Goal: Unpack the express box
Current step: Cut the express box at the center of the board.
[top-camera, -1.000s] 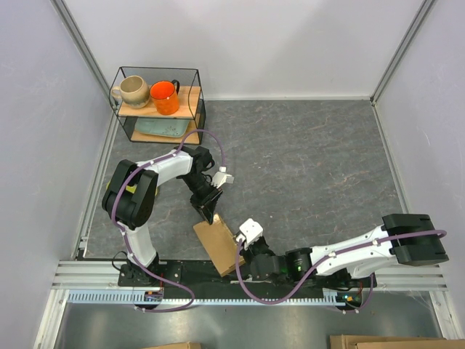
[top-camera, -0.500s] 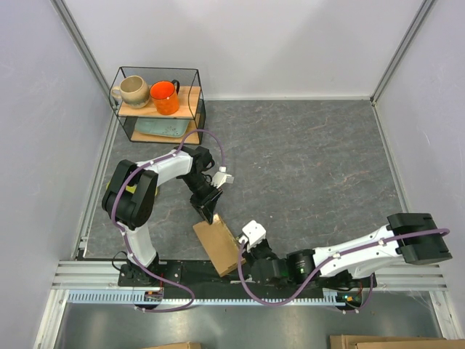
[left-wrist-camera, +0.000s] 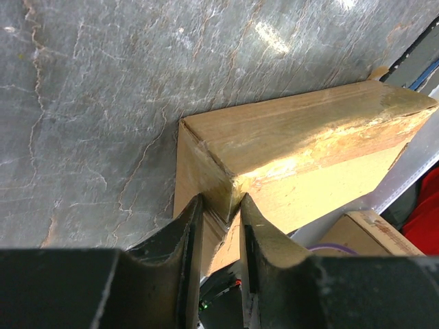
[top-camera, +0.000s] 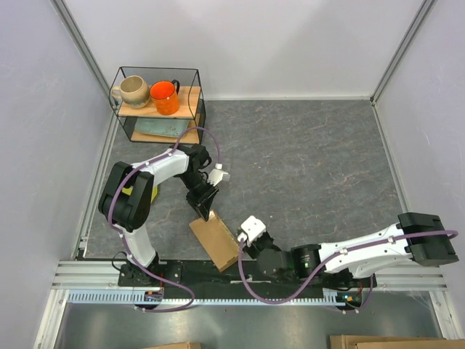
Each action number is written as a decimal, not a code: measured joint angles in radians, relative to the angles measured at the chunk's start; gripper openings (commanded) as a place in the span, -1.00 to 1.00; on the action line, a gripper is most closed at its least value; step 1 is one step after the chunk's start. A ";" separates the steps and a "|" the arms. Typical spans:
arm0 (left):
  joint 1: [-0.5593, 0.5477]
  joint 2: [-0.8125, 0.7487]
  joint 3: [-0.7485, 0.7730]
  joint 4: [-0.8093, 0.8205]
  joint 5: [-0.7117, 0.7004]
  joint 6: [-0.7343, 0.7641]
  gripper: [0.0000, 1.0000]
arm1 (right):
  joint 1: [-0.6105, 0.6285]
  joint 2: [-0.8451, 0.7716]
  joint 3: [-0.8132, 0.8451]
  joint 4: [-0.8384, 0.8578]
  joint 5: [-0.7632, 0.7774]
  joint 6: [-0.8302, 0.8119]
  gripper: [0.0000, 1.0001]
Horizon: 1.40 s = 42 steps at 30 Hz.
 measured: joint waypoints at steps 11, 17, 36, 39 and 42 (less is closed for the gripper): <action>0.000 -0.002 0.000 0.000 -0.006 0.000 -0.96 | -0.101 0.125 -0.001 0.276 -0.146 -0.135 -0.99; 0.000 -0.002 0.000 0.000 -0.006 0.001 -0.97 | -0.105 0.153 -0.002 0.332 -0.202 -0.133 -0.99; 0.000 -0.002 0.000 0.001 -0.006 0.001 -0.97 | -0.172 0.206 -0.037 0.391 -0.250 -0.131 -0.99; 0.000 -0.002 0.000 0.001 -0.006 0.001 -0.96 | -0.173 0.214 -0.037 0.401 -0.251 -0.128 -0.99; 0.000 -0.002 0.000 0.001 -0.006 0.001 -0.97 | -0.177 0.221 -0.039 0.409 -0.251 -0.127 -1.00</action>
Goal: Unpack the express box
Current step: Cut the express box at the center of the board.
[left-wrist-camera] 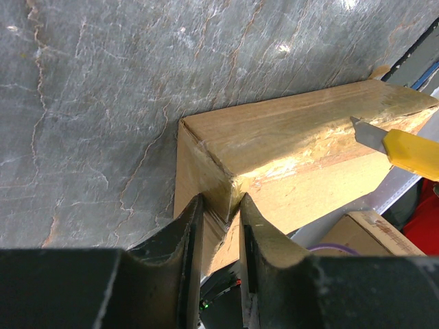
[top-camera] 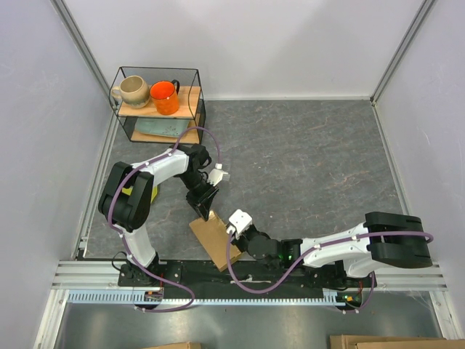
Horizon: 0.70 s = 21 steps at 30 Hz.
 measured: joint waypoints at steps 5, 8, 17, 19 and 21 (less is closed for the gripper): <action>0.000 0.000 0.000 0.000 0.000 0.000 -0.97 | -0.006 0.013 -0.005 0.001 -0.002 0.008 -0.99; 0.000 0.000 0.000 0.000 0.000 0.000 -0.96 | -0.006 0.013 -0.011 -0.002 -0.006 0.019 -1.00; 0.000 0.000 -0.001 0.002 0.000 0.000 -0.96 | -0.006 0.013 -0.012 -0.008 -0.010 0.044 -0.99; 0.000 0.000 -0.001 0.002 0.000 0.000 -0.97 | -0.006 0.005 -0.012 -0.016 -0.009 0.041 -0.99; 0.000 -0.001 -0.002 0.002 0.000 0.000 -0.96 | -0.006 -0.011 -0.012 -0.026 -0.009 0.035 -0.99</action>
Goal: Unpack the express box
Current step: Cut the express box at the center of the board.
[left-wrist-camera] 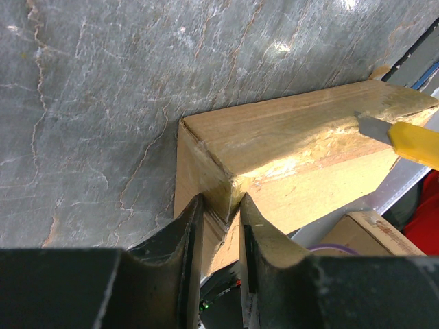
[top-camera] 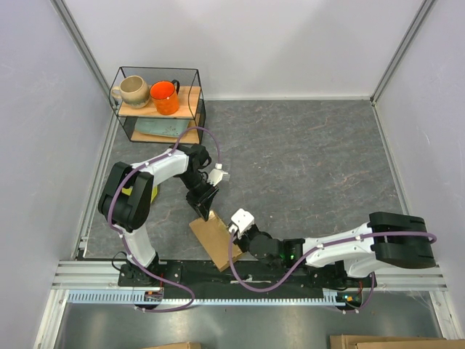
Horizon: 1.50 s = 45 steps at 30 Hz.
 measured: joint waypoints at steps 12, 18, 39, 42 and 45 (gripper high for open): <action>0.000 -0.004 -0.004 0.004 0.000 0.000 -0.96 | 0.000 -0.056 0.014 -0.012 -0.033 0.002 -1.00; 0.000 -0.005 -0.005 0.005 0.000 0.000 -0.96 | 0.000 -0.011 0.014 -0.006 -0.034 0.018 -1.00; 0.000 -0.005 -0.005 0.005 0.000 0.000 -0.97 | 0.000 -0.063 -0.001 -0.063 -0.035 0.068 -0.99; 0.000 -0.005 -0.005 0.005 0.000 0.000 -0.96 | 0.000 -0.063 -0.001 -0.066 -0.035 0.076 -0.99; 0.000 -0.005 -0.005 0.005 0.000 0.000 -0.96 | 0.000 -0.062 -0.001 -0.068 -0.035 0.081 -1.00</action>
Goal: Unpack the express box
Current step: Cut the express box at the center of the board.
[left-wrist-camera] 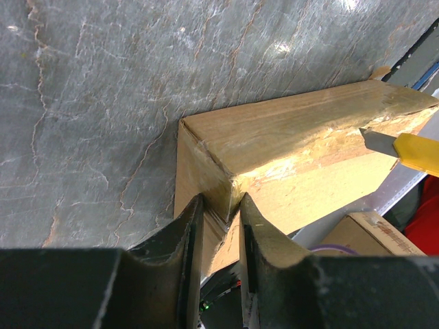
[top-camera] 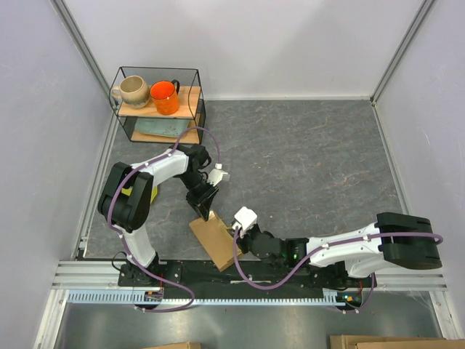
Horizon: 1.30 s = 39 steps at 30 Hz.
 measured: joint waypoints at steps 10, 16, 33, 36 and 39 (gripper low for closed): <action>0.000 0.000 0.000 0.000 0.000 0.000 -0.97 | 0.000 0.012 0.015 -0.032 -0.003 0.024 -0.99; 0.000 0.000 0.000 0.000 -0.001 0.000 -0.96 | 0.017 0.011 0.044 -0.096 0.014 0.047 -1.00; 0.000 -0.006 -0.008 0.008 0.000 0.000 -0.97 | 0.067 -0.022 0.080 -0.262 0.078 0.129 -1.00; 0.000 -0.010 -0.011 0.012 0.000 0.000 -0.96 | 0.067 -0.023 0.084 -0.277 0.078 0.144 -1.00; 0.000 -0.011 -0.013 0.014 0.000 0.000 -0.96 | 0.067 -0.034 0.086 -0.299 0.076 0.158 -1.00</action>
